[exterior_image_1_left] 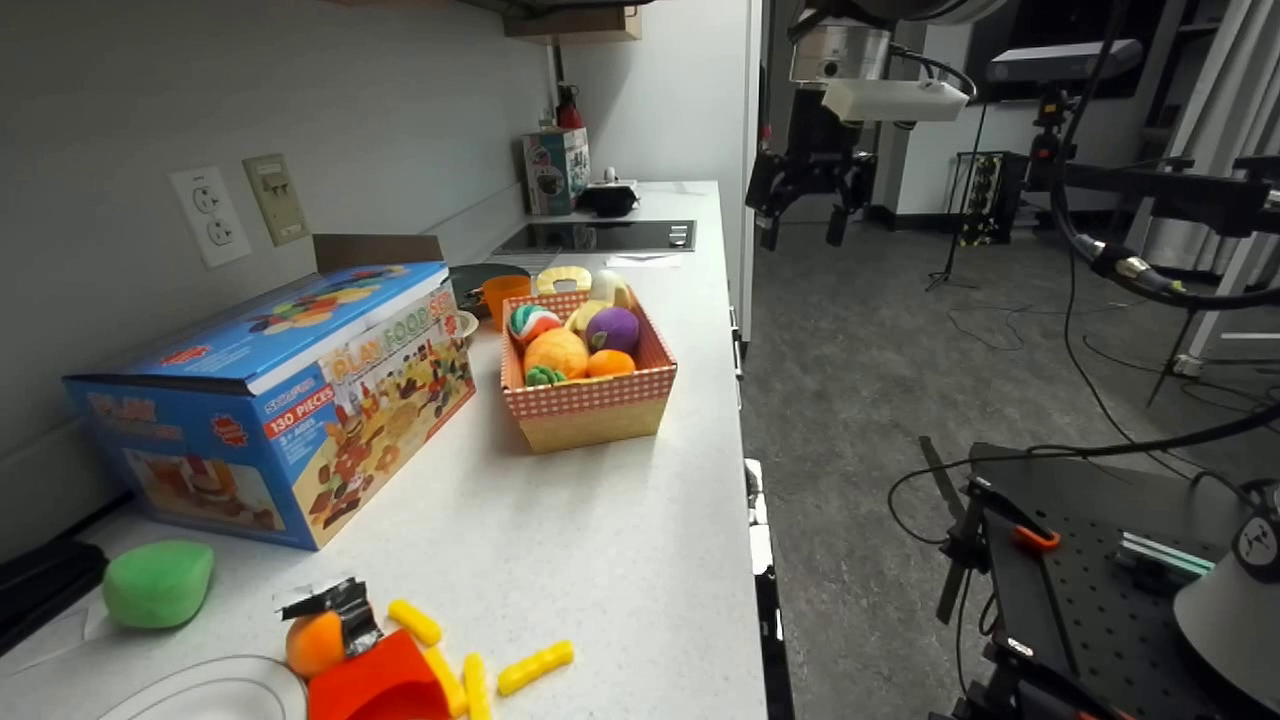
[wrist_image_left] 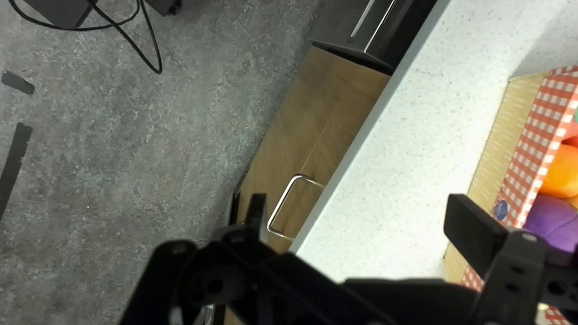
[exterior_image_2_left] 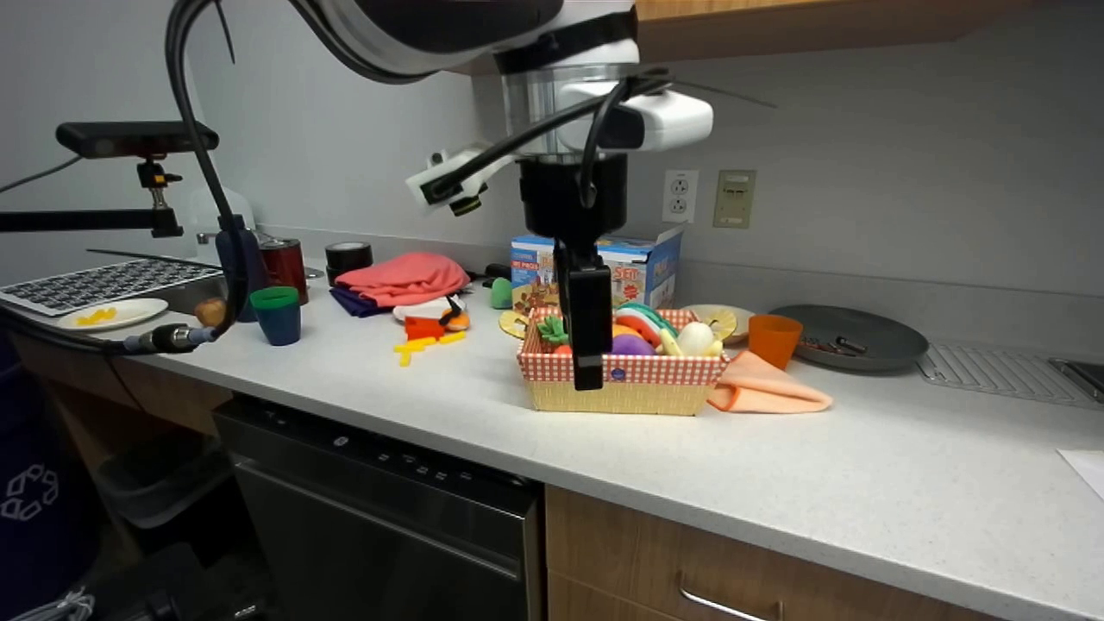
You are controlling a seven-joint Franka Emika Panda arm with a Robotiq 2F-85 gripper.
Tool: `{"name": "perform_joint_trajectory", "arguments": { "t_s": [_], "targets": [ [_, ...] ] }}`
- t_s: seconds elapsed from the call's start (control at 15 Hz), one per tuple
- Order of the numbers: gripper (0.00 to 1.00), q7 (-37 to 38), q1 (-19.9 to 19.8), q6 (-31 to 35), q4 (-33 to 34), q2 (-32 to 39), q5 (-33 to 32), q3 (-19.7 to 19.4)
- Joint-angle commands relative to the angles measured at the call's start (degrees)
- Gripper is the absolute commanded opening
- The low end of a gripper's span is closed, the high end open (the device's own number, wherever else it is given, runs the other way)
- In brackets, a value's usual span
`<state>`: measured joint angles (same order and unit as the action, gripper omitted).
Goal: Open the top right drawer
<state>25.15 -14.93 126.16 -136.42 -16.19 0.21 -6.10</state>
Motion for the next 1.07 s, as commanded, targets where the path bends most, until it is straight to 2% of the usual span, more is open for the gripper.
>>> {"name": "perform_joint_trajectory", "arguments": {
  "t_s": [0.0, 0.27, 0.6, 0.8, 1.0],
  "targets": [
    [1.0, -0.9, -1.1, 1.3, 1.8, 3.6, 0.6, -2.9],
    [1.0, -1.4, -3.0, 3.4, 3.1, 8.9, 1.1, -7.2],
    [1.0, -2.3, -4.6, 5.9, 7.2, 19.6, 3.1, -11.6],
    [1.0, -4.1, -4.7, 6.0, 10.8, 26.3, 7.6, -12.6],
    [1.0, -6.4, -5.1, 2.9, 14.5, 31.0, 12.3, -12.2]
  ]
}}
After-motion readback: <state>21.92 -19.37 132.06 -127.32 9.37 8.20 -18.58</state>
